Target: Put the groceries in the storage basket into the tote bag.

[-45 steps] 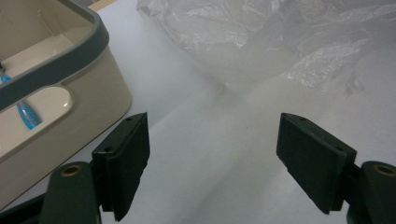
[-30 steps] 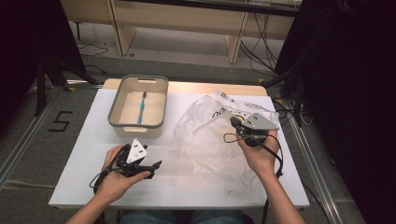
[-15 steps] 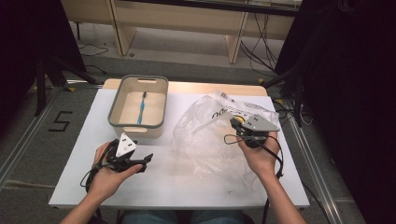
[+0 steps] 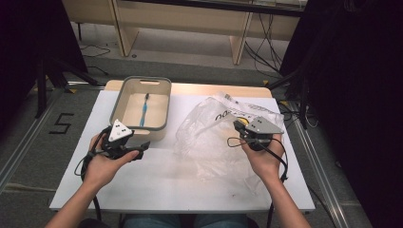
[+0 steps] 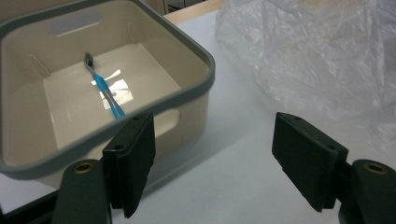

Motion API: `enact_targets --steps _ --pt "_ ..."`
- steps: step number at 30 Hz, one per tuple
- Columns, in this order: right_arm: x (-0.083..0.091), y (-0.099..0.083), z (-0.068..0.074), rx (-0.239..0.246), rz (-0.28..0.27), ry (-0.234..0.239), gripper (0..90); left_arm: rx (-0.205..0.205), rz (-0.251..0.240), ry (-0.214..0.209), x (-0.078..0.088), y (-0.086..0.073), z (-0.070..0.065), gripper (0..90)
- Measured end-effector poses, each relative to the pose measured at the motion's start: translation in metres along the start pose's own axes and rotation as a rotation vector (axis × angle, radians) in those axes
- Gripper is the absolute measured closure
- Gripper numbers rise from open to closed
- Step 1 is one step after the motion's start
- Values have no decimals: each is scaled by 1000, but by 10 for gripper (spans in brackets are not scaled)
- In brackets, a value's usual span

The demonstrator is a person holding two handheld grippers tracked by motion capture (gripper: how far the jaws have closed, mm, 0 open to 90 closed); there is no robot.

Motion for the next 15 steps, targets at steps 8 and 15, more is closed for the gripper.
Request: enact_targets --steps 8,15 --pt "-1 0 2 0 2 4 900 38 30 33 -22 21 20 291" --pt "0 -1 1 2 3 3 900 56 79 67 -47 36 39 302"
Point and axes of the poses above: each handheld gripper's, and its own axes: x roughly backward along the jaws, y roughly out of its top, z roughly to its left, the point moved 9 cm from there along -x, roughly forward along the jaws
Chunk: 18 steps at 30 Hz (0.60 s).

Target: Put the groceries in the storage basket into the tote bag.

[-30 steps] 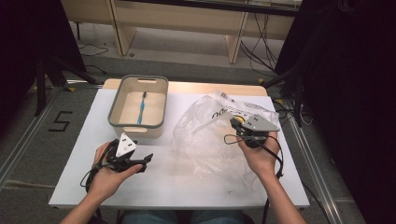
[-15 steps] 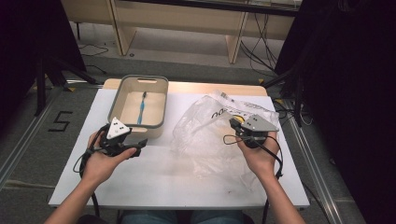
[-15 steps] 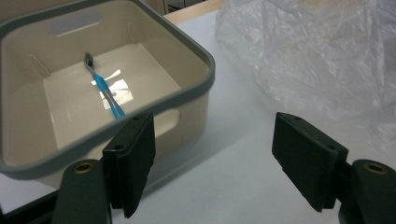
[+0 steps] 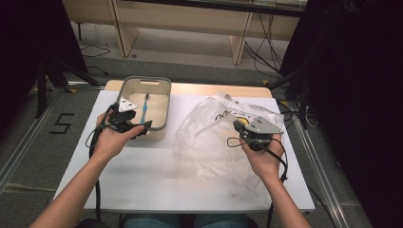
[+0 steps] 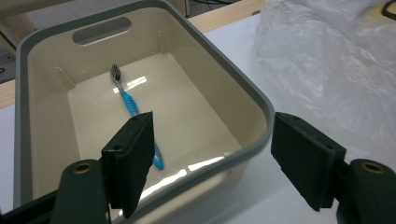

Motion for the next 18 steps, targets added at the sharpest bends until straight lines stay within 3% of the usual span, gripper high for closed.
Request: enact_targets --steps 10,18 --pt "0 -1 0 -2 1 2 900 17 54 63 -33 20 24 312" --pt "-1 -1 0 -7 1 4 900 25 91 108 -55 25 37 311"
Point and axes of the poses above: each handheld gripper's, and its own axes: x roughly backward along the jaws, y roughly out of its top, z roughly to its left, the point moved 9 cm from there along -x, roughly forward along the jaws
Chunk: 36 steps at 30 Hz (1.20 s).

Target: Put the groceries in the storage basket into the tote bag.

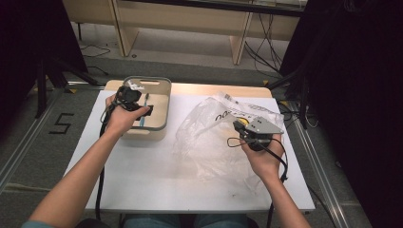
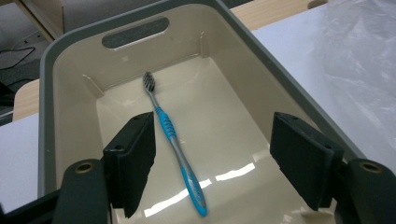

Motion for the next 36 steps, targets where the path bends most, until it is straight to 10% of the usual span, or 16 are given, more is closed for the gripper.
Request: enact_targets --steps 36 --pt "-2 -3 1 3 13 8 900 43 109 94 -68 8 23 329"
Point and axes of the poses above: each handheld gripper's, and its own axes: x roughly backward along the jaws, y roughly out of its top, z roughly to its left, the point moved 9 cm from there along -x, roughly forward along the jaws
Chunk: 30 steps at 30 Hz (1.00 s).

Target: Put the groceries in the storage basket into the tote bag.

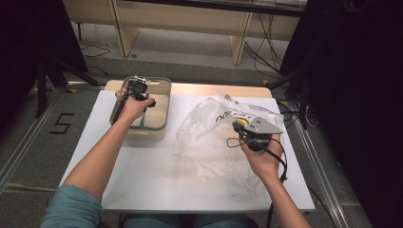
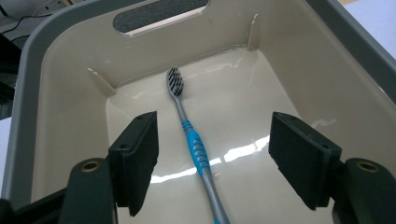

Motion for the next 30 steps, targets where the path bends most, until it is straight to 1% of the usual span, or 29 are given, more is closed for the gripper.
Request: enact_targets --steps 7,11,19,21,30 --pt "0 0 0 -2 -1 0 900 11 7 6 -5 3 1 328" --pt "0 0 0 -3 -1 2 900 7 22 10 -9 1 2 328" --pt "-1 -1 0 -2 2 3 900 23 40 7 -18 -3 2 329" --pt "-1 -2 0 -2 2 3 900 20 45 9 -20 -5 2 329" --pt "-2 -3 0 -3 4 4 900 34 66 17 -26 -10 6 334"
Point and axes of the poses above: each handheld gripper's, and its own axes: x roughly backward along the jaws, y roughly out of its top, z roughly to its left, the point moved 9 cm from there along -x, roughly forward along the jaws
